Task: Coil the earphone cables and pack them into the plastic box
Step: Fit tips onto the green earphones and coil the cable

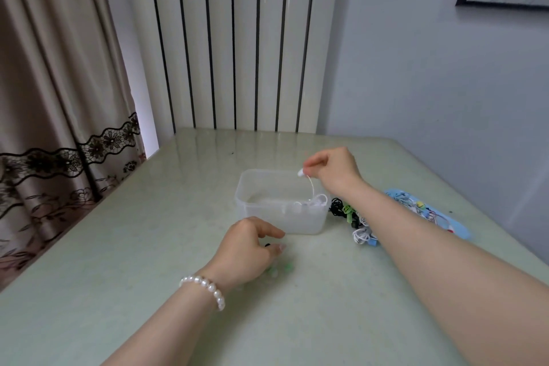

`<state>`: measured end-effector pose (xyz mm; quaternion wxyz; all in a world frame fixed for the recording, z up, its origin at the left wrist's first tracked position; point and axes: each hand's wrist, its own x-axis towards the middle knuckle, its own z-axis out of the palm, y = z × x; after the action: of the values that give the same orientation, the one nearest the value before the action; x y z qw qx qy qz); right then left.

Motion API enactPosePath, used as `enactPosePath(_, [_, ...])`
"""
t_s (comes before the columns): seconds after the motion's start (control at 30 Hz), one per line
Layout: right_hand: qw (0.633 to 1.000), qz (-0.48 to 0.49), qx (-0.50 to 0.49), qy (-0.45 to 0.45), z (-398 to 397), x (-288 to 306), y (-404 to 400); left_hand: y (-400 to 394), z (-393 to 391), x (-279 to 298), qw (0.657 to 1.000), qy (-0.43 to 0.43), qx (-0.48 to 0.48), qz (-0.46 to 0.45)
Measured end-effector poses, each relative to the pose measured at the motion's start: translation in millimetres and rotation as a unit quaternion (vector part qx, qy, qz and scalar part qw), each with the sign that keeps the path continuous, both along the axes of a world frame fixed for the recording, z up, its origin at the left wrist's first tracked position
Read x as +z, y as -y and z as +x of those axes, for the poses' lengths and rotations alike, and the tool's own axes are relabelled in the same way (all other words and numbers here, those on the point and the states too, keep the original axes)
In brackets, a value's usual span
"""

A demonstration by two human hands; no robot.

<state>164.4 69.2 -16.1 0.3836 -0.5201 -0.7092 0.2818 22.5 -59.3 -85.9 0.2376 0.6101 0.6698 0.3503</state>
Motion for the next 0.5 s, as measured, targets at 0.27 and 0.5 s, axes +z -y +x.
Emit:
enactPosePath(0.27, [0.978, 0.081, -0.053, 0.182, 52.5, -9.3, -11.6, 1.3, 2.4, -0.6, 0.998, 0.055, -0.006, -0.026])
enactPosePath(0.5, [0.874, 0.16, -0.048, 0.456, 69.7, -43.3, 13.3, 1.4, 10.1, -3.2, 0.997, 0.077, 0.002, -0.021])
